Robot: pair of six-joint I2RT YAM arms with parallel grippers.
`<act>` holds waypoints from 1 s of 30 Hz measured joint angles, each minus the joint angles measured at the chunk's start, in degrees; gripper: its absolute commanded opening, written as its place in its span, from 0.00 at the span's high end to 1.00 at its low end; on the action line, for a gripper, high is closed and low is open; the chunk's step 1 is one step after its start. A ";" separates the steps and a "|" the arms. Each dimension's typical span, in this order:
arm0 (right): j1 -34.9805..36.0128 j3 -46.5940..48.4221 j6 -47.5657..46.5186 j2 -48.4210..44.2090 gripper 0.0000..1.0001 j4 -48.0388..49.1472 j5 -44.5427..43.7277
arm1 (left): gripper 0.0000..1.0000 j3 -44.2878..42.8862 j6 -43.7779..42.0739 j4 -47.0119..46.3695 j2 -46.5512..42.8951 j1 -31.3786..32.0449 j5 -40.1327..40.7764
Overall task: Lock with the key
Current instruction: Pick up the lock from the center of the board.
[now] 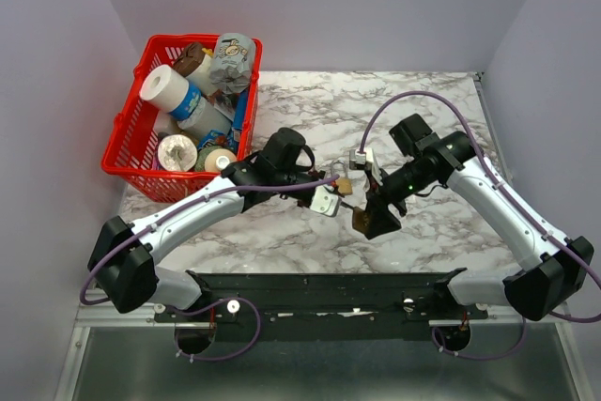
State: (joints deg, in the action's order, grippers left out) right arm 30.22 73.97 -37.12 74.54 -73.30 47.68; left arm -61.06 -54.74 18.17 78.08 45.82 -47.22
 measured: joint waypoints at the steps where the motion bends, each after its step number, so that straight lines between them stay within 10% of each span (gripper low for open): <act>1: 0.02 0.02 0.07 0.00 0.99 0.02 0.00 | 0.89 -0.04 0.13 0.00 0.04 0.04 0.02; 7: -0.07 0.31 1.09 0.00 0.97 0.17 -0.50 | 1.00 -0.13 2.08 0.17 0.09 0.15 0.13; 11: -0.04 0.33 2.54 -0.59 0.10 0.57 -0.87 | 1.00 -0.13 3.72 -0.26 0.00 0.15 0.22; 13: -0.04 0.35 3.43 -1.18 0.01 0.85 -1.03 | 1.00 -0.13 5.25 -0.68 -0.24 0.15 0.31; 30: -2.10 0.94 3.89 -13.97 0.00 13.38 -5.03 | 1.00 -6.43 18.38 2.36 -5.27 -0.68 2.38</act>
State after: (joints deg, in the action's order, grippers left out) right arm 28.12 74.91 -33.23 60.58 -59.92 42.65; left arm -67.48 -36.36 20.53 72.82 45.15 -44.84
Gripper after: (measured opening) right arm 0.996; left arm 0.158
